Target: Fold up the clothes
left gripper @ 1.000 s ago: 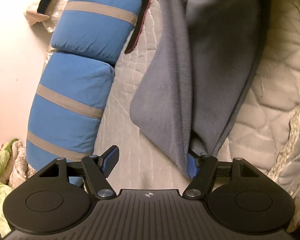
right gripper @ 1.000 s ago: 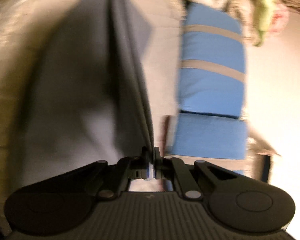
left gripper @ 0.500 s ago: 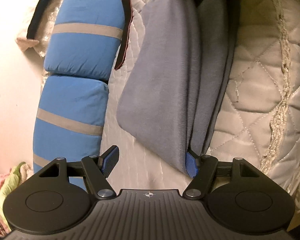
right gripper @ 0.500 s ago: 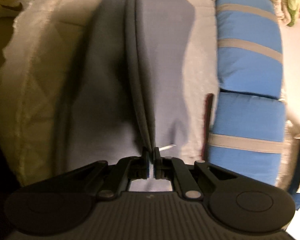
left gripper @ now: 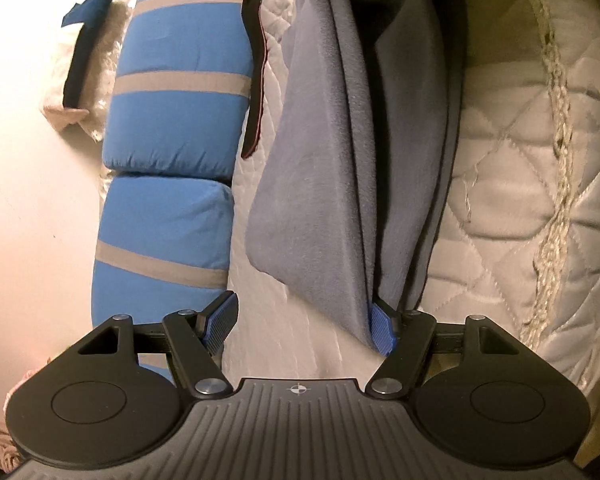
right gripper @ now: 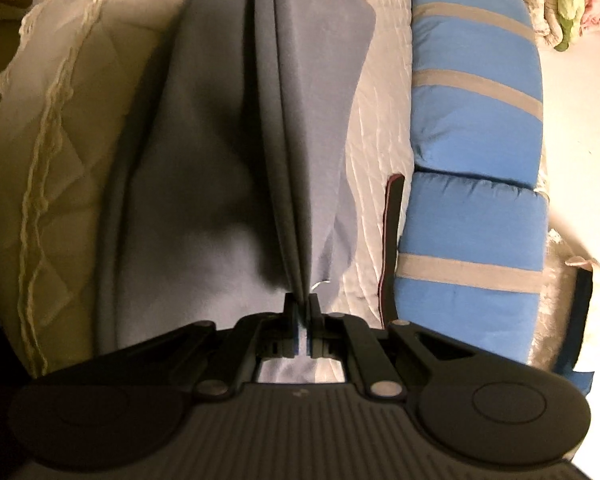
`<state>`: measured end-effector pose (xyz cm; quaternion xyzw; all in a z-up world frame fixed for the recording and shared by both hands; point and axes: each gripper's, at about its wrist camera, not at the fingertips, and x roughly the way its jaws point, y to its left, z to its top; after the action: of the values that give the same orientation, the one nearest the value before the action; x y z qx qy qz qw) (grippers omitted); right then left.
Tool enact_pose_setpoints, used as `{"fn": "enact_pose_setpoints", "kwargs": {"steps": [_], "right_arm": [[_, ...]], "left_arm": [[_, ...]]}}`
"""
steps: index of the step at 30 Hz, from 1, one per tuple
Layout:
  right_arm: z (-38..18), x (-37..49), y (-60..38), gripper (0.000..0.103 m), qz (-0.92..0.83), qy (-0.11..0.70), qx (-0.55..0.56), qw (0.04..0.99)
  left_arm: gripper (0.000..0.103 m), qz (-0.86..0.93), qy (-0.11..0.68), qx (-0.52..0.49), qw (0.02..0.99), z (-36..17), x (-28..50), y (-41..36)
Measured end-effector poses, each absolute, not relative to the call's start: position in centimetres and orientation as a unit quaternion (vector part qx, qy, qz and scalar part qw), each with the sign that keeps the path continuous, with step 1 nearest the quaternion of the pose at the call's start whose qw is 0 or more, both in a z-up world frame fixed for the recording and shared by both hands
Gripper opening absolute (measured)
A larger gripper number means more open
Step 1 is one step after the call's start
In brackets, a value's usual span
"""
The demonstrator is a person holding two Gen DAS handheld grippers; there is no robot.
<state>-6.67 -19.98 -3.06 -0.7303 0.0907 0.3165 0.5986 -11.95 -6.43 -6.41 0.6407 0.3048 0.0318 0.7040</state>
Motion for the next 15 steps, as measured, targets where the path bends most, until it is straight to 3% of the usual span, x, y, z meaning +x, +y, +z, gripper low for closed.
{"fn": "enact_pose_setpoints", "kwargs": {"steps": [15], "right_arm": [[-6.4, -9.1, -20.2, 0.003, 0.343, 0.134, -0.734, 0.571]], "left_arm": [[0.068, 0.013, 0.327, 0.662, 0.674, -6.8, -11.7, -5.6]]}}
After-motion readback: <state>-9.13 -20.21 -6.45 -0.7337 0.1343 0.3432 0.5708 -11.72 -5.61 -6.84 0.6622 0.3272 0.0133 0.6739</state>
